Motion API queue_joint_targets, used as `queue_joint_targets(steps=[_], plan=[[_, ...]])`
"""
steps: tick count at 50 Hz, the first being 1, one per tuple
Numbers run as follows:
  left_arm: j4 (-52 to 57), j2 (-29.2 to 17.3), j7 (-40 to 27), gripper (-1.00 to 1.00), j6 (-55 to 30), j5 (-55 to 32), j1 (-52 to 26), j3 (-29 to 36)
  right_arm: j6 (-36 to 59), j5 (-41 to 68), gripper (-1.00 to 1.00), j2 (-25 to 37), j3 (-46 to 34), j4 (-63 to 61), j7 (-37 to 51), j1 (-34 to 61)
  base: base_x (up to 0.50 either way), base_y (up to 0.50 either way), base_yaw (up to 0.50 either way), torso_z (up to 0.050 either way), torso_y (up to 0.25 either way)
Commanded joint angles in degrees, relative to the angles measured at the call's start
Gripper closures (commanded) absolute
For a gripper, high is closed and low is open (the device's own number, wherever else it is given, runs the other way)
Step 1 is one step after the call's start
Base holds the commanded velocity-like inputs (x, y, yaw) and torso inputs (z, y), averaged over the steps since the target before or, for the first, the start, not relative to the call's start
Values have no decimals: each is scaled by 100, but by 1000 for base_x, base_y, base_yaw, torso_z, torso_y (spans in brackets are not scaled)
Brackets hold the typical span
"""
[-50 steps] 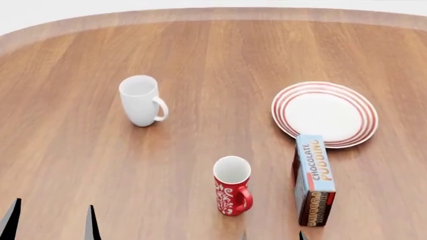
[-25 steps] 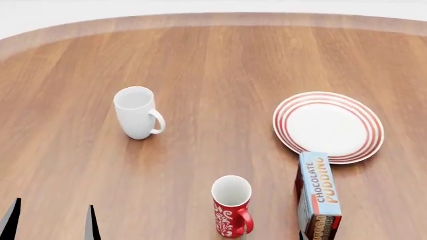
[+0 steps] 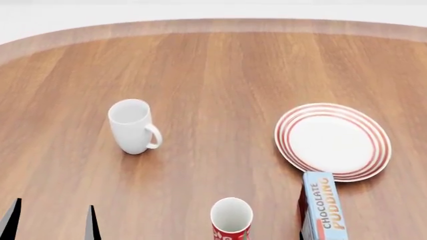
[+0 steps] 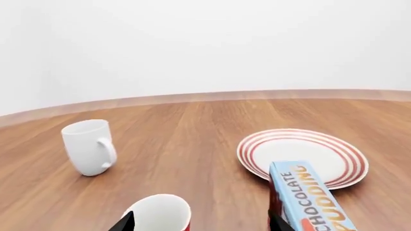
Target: Pick up the red mug and put it on the plate
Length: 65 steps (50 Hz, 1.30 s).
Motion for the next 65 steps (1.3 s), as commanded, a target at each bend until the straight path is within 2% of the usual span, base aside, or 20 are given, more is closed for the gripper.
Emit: queue_joint_targets(steps=[1, 65], plan=[[-1, -17, -28, -100, 2, -2, -6, 27, -3, 25, -100, 27, -27, -13, 28, -1, 164, 0, 0, 0, 0], [-13, -111, -150, -100, 24, -27, -44, 184, -68, 133, -100, 135, -178, 44, 137, 59, 163, 0, 0, 0, 0]])
